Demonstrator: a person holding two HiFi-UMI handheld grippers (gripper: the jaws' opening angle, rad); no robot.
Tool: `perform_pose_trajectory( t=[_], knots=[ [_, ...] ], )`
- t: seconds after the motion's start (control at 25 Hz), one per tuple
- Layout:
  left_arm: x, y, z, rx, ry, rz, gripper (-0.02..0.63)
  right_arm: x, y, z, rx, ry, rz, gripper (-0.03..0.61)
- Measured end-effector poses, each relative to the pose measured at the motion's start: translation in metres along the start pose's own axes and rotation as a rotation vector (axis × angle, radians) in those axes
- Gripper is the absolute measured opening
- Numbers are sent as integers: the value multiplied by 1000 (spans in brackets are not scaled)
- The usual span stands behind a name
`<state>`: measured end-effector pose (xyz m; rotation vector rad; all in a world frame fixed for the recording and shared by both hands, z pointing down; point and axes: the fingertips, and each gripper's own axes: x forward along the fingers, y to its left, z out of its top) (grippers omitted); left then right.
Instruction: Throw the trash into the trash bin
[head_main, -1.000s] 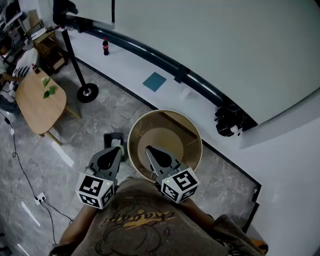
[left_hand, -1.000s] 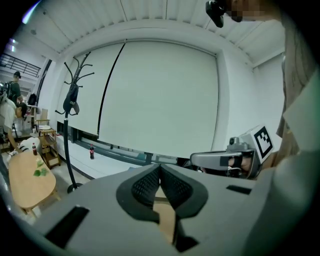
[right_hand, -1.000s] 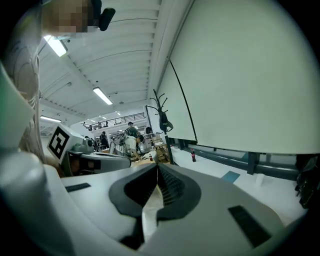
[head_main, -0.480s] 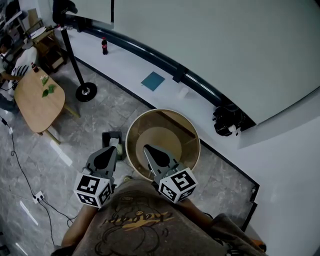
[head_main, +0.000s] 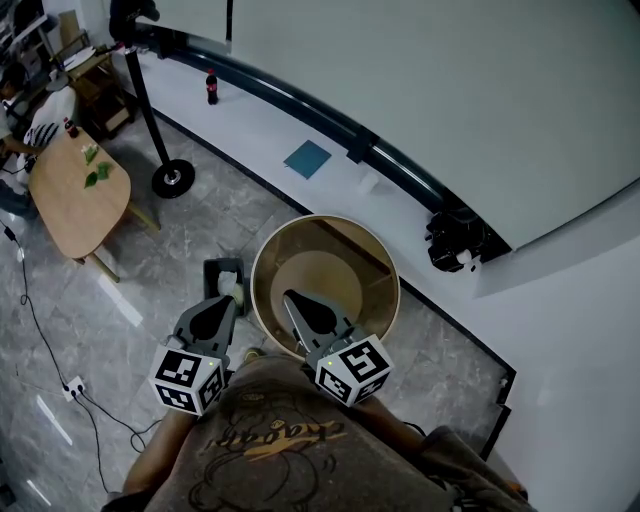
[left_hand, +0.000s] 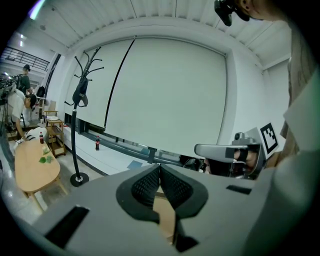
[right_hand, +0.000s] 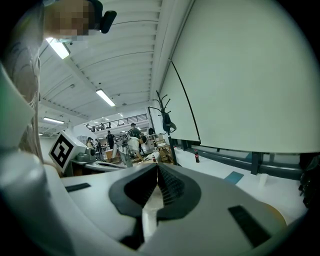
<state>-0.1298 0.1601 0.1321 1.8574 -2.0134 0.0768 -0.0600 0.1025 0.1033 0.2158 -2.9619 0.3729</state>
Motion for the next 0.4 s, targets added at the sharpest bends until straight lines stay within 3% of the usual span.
perform_pose_trajectory(
  t=[0.4],
  knots=[
    [-3, -1, -8, -23, 12, 14, 20, -2, -2, -4, 4, 10, 14, 20]
  ],
)
